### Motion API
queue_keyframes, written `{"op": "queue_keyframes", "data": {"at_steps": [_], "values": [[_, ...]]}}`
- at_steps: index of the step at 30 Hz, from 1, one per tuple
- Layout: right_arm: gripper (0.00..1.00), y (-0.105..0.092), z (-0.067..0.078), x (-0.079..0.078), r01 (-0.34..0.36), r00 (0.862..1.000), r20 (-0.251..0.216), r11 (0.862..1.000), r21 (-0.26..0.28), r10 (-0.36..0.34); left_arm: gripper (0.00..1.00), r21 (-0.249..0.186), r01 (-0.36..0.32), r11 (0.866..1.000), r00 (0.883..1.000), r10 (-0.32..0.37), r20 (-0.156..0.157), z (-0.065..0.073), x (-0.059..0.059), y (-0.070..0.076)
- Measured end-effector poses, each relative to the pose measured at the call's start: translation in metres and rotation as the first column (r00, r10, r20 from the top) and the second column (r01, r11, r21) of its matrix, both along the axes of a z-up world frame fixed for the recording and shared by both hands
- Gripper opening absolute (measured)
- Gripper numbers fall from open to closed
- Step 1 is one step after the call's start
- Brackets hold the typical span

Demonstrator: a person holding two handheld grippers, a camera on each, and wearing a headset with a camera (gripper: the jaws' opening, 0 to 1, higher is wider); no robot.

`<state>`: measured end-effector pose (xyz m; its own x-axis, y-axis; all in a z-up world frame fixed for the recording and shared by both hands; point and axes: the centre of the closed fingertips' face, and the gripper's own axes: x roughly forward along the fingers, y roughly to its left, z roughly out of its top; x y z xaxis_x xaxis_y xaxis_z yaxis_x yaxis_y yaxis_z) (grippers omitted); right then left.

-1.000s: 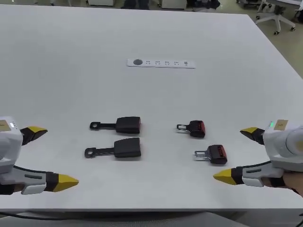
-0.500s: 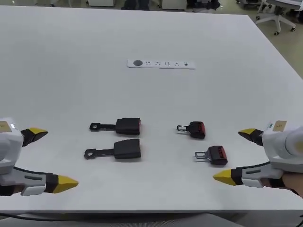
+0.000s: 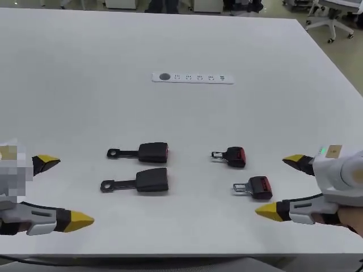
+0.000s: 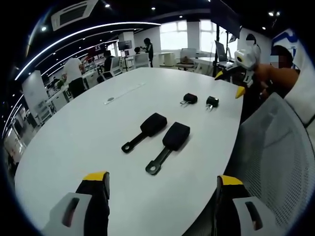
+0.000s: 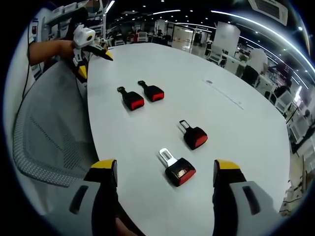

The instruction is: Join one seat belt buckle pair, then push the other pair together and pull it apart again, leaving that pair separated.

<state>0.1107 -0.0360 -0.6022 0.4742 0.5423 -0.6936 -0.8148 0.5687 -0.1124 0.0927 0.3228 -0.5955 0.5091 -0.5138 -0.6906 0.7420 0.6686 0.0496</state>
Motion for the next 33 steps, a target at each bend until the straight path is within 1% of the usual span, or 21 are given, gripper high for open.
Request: {"op": "queue_keyframes", "data": {"at_steps": [7, 10, 13, 15, 18, 20, 22, 28, 30, 33], "values": [[0.75, -0.001, -0.004, 0.001, -0.029, 1.0, -0.009, 0.999, -0.02, 0.029, 0.89, 0.017, 0.022, 1.0, 1.0, -0.022, -0.011, -0.002, 0.001, -0.005], [0.73, 0.0, -0.005, 0.001, -0.039, 0.999, -0.009, 0.999, -0.026, 0.039, 0.88, 0.029, 0.026, 0.999, 1.0, -0.026, -0.01, -0.003, 0.005, -0.007], [0.72, 0.001, -0.007, 0.003, -0.051, 0.999, -0.011, 0.998, -0.031, 0.051, 0.87, 0.029, 0.032, 0.999, 0.999, -0.031, -0.011, -0.004, 0.008, -0.008], [0.72, 0.001, -0.011, 0.004, -0.062, 0.998, -0.011, 0.997, -0.044, 0.062, 0.87, 0.031, 0.041, 0.999, 0.999, -0.04, -0.015, -0.005, 0.009, -0.012], [0.71, 0.003, -0.012, 0.005, -0.077, 0.997, -0.013, 0.995, -0.061, 0.076, 0.86, 0.043, 0.061, 0.997, 0.998, -0.061, -0.017, -0.008, 0.01, -0.014], [0.7, 0.003, -0.013, 0.007, -0.085, 0.996, -0.012, 0.994, -0.068, 0.084, 0.85, 0.049, 0.074, 0.996, 0.997, -0.073, -0.027, -0.012, 0.011, -0.015], [0.68, 0.003, -0.013, 0.008, -0.094, 0.996, -0.012, 0.993, -0.076, 0.093, 0.84, 0.051, 0.082, 0.995, 0.996, -0.08, -0.035, -0.012, 0.013, -0.018], [0.66, 0.005, -0.015, 0.012, -0.123, 0.992, -0.016, 0.988, -0.094, 0.122, 0.82, 0.067, 0.118, 0.991, 0.992, -0.115, -0.044, -0.015, 0.016, -0.023], [0.65, 0.006, -0.018, 0.012, -0.139, 0.99, -0.022, 0.985, -0.103, 0.137, 0.81, 0.09, 0.13, 0.988, 0.991, -0.125, -0.055, -0.021, 0.019, -0.022], [0.63, 0.005, -0.022, 0.014, -0.161, 0.987, -0.03, 0.979, -0.121, 0.159, 0.79, 0.1, 0.141, 0.985, 0.989, -0.135, -0.067, -0.025, 0.023, -0.025]]}}
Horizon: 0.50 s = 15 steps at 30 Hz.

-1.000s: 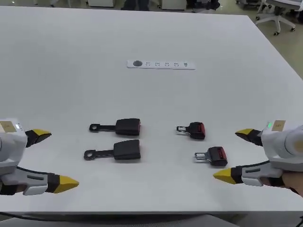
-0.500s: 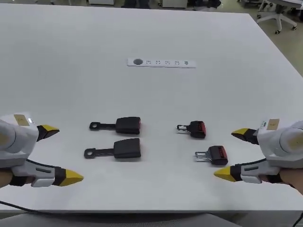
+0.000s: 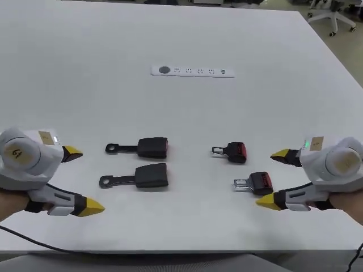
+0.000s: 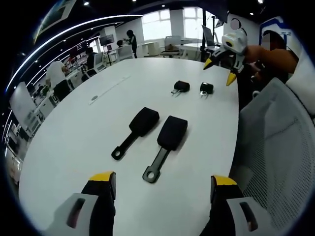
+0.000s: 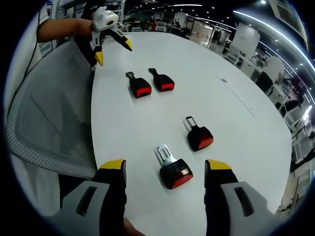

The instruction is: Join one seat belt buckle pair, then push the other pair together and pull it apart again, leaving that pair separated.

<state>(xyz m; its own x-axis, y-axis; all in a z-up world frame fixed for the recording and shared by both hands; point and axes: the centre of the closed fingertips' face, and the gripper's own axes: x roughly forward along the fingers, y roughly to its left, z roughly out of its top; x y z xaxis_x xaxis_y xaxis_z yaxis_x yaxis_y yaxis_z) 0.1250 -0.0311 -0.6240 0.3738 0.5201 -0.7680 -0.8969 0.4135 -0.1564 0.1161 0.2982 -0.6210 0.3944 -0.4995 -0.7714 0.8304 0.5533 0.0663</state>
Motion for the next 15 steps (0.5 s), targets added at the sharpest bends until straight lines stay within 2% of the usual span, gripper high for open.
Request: {"op": "queue_keyframes", "data": {"at_steps": [3, 7, 11, 12, 15], "values": [[0.59, 0.001, -0.004, 0.0, -0.026, 1.0, -0.007, 1.0, -0.007, 0.026, 0.78, 0.011, 0.02, 1.0, 1.0, -0.02, -0.004, -0.002, 0.004, -0.006], [0.59, 0.0, -0.009, 0.002, -0.047, 0.999, -0.01, 0.998, -0.037, 0.047, 0.76, 0.017, 0.049, 0.999, 0.999, -0.048, -0.015, -0.005, 0.008, -0.017], [0.58, 0.0, -0.015, 0.002, -0.067, 0.998, -0.02, 0.996, -0.053, 0.066, 0.73, 0.021, 0.1, 0.995, 0.995, -0.1, -0.002, -0.009, 0.011, -0.032], [0.58, 0.0, -0.015, 0.003, -0.072, 0.997, -0.024, 0.996, -0.059, 0.07, 0.71, 0.021, 0.128, 0.992, 0.992, -0.128, 0.001, -0.013, 0.015, -0.035], [0.55, 0.001, -0.018, 0.005, -0.085, 0.996, -0.029, 0.994, -0.065, 0.084, 0.65, 0.034, 0.146, 0.989, 0.989, -0.145, -0.028, -0.02, 0.018, -0.041]]}}
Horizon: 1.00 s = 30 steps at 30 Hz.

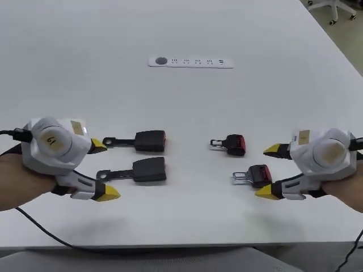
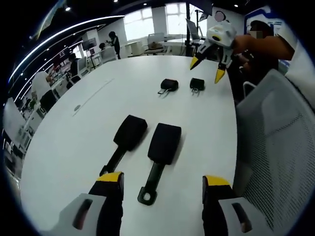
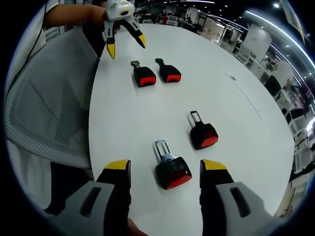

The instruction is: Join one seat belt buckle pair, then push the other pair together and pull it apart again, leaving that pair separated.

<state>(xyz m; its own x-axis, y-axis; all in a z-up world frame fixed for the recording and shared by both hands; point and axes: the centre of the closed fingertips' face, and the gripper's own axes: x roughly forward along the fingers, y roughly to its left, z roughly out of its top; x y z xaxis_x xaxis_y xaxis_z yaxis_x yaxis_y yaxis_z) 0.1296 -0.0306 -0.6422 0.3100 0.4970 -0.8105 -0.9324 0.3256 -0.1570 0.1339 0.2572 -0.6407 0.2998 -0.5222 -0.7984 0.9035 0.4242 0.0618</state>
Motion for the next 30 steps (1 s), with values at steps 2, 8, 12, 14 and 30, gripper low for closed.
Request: {"op": "queue_keyframes", "data": {"at_steps": [2, 8, 12, 14, 30], "values": [[0.55, 0.0, -0.001, 0.001, -0.008, 1.0, 0.0, 1.0, -0.013, 0.008, 0.65, 0.01, -0.001, 1.0, 1.0, 0.001, -0.009, -0.004, 0.003, -0.002], [0.52, -0.007, -0.014, 0.005, -0.045, 0.999, -0.026, 0.998, -0.042, 0.044, 0.6, 0.023, 0.029, 0.999, 0.999, -0.029, -0.021, -0.013, 0.013, -0.011], [0.5, -0.011, -0.02, 0.007, -0.07, 0.997, -0.044, 0.996, -0.063, 0.068, 0.56, 0.028, 0.051, 0.998, 0.999, -0.05, -0.019, -0.012, 0.017, -0.019], [0.5, -0.012, -0.023, 0.009, -0.085, 0.995, -0.051, 0.994, -0.072, 0.081, 0.51, 0.025, 0.098, 0.995, 0.995, -0.098, 0.004, -0.011, 0.02, -0.027], [0.44, -0.015, -0.035, 0.011, -0.157, 0.982, -0.117, 0.983, -0.091, 0.146, 0.44, 0.053, 0.186, 0.981, 0.982, -0.184, -0.044, -0.032, 0.029, -0.047]]}}
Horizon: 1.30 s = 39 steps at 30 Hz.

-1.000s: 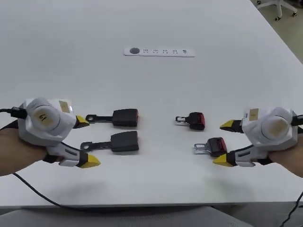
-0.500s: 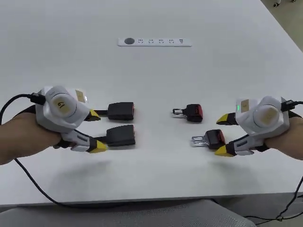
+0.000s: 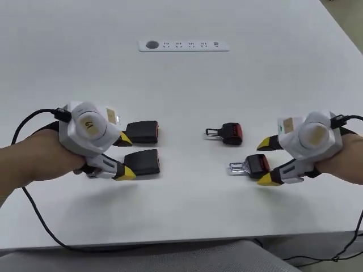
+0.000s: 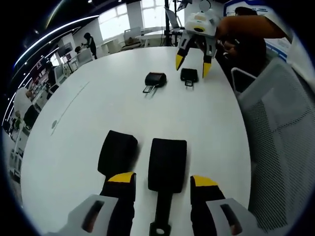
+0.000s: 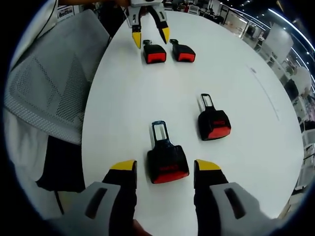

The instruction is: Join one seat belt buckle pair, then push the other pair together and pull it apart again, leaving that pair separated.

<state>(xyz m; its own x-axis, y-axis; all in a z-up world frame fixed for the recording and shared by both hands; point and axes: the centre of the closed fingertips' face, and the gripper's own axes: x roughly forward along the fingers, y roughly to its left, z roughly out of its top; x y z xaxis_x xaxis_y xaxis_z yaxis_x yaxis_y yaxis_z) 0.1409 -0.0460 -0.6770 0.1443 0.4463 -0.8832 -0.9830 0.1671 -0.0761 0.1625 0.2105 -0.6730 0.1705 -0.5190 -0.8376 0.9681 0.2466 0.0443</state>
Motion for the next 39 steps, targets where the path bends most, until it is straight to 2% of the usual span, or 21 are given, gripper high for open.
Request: {"op": "queue_keyframes", "data": {"at_steps": [1, 4, 7, 12, 15, 19, 24, 28, 39], "values": [[0.42, 0.0, -0.001, 0.0, -0.003, 1.0, -0.006, 1.0, 0.0, 0.003, 0.42, 0.007, 0.008, 1.0, 1.0, -0.008, -0.009, -0.002, -0.001, -0.001], [0.41, -0.002, -0.004, 0.002, -0.009, 1.0, -0.005, 1.0, -0.006, 0.009, 0.42, 0.034, 0.029, 0.999, 1.0, -0.029, -0.009, -0.005, 0.0, 0.0], [0.41, -0.004, -0.007, 0.002, -0.022, 1.0, -0.015, 1.0, -0.012, 0.022, 0.42, 0.037, 0.045, 0.998, 0.999, -0.044, -0.027, -0.007, -0.004, -0.003], [0.39, -0.007, -0.011, 0.003, -0.04, 0.999, -0.028, 0.999, -0.024, 0.039, 0.38, 0.058, 0.074, 0.996, 0.997, -0.073, -0.031, -0.015, -0.004, -0.006], [0.38, -0.007, -0.013, 0.003, -0.046, 0.998, -0.039, 0.999, -0.025, 0.045, 0.36, 0.095, 0.118, 0.988, 0.993, -0.115, -0.039, -0.018, -0.01, -0.005], [0.38, -0.007, -0.017, 0.002, -0.059, 0.997, -0.05, 0.998, -0.034, 0.057, 0.34, 0.088, 0.118, 0.989, 0.992, -0.114, -0.046, -0.017, -0.008, -0.01], [0.34, -0.007, -0.018, 0.002, -0.066, 0.996, -0.068, 0.997, -0.032, 0.064, 0.34, 0.098, 0.154, 0.983, 0.988, -0.151, -0.044, -0.018, -0.008, -0.01], [0.34, -0.006, -0.019, 0.002, -0.06, 0.995, -0.084, 0.998, -0.023, 0.057, 0.33, 0.099, 0.155, 0.983, 0.987, -0.15, -0.059, -0.018, -0.007, -0.01], [0.33, -0.005, -0.02, 0.002, -0.055, 0.995, -0.09, 0.998, -0.018, 0.054, 0.33, 0.099, 0.161, 0.982, 0.986, -0.155, -0.061, -0.02, -0.008, -0.009]]}}
